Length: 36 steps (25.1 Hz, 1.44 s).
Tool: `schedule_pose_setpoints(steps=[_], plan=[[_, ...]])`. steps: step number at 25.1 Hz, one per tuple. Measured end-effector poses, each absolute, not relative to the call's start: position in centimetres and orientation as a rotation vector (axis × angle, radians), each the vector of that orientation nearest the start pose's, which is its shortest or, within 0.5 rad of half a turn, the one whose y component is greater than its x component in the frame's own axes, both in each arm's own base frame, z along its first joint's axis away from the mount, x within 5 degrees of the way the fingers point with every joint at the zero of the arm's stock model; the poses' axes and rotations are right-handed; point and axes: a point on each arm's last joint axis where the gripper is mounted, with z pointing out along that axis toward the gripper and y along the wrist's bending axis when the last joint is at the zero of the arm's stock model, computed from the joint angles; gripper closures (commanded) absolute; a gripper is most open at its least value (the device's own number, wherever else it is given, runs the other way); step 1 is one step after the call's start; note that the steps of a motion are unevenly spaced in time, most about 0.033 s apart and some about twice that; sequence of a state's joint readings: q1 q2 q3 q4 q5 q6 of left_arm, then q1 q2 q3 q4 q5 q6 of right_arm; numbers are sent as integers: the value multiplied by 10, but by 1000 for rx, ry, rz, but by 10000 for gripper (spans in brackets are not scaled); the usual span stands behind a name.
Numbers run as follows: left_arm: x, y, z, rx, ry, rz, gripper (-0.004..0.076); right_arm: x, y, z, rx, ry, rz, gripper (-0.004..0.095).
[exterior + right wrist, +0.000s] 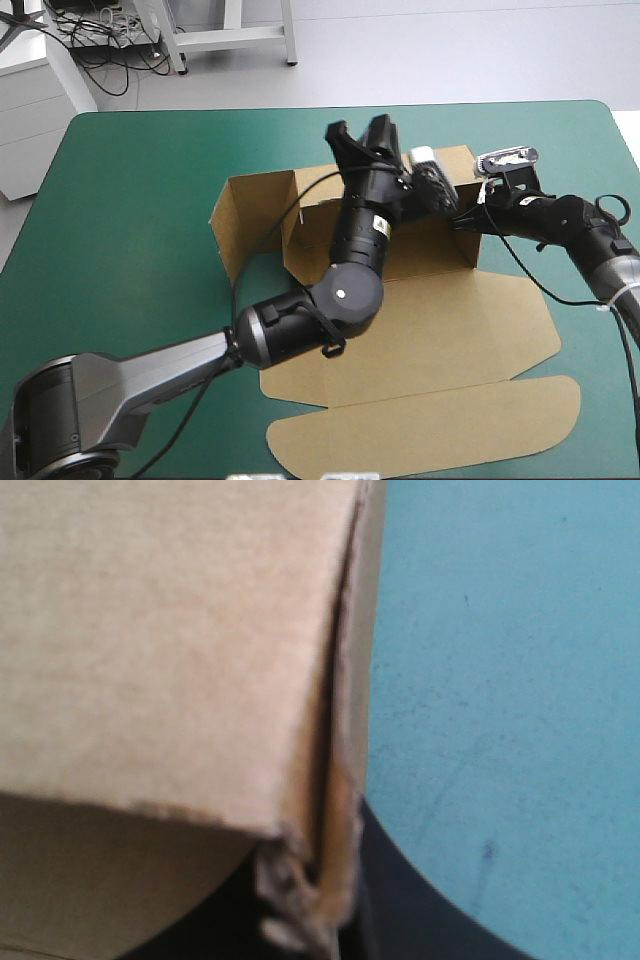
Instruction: Fold the box
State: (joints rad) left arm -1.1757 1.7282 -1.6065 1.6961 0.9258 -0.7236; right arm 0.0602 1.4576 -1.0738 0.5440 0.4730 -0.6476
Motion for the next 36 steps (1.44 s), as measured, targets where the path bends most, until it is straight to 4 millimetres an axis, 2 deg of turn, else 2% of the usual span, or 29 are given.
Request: schedule_pose_setpoints(steps=[5, 8, 12, 19, 23, 24, 27, 28, 30, 31, 34, 36], plan=[[243, -269, 451, 668, 1359, 582, 725, 299, 40, 313, -390, 2273, 232, 908], [260, -223, 465, 524, 1481, 570, 725, 288, 40, 321, -401, 2339, 242, 908], [272, -169, 474, 375, 1632, 562, 725, 283, 39, 330, -386, 2405, 256, 908], [291, -95, 461, 264, 1953, 519, 725, 284, 39, 327, -362, 2471, 269, 908], [301, -61, 447, 231, 2121, 431, 727, 294, 39, 316, -349, 2495, 271, 908], [304, -46, 442, 213, 2178, 382, 727, 301, 40, 308, -338, 2510, 279, 908], [306, -23, 437, 184, 2244, 327, 727, 310, 41, 303, -309, 2510, 302, 877], [306, -16, 436, 176, 2269, 320, 727, 319, 42, 301, -273, 2478, 312, 859], [305, -7, 434, 168, 2300, 321, 727, 336, 42, 297, -216, 2408, 306, 782], [305, -6, 433, 173, 2307, 322, 727, 341, 42, 294, -209, 2401, 303, 689], [304, -3, 432, 189, 2321, 333, 727, 358, 45, 276, -253, 2493, 322, 504], [306, -4, 429, 194, 2341, 328, 727, 369, 46, 284, -281, 2491, 323, 447]])
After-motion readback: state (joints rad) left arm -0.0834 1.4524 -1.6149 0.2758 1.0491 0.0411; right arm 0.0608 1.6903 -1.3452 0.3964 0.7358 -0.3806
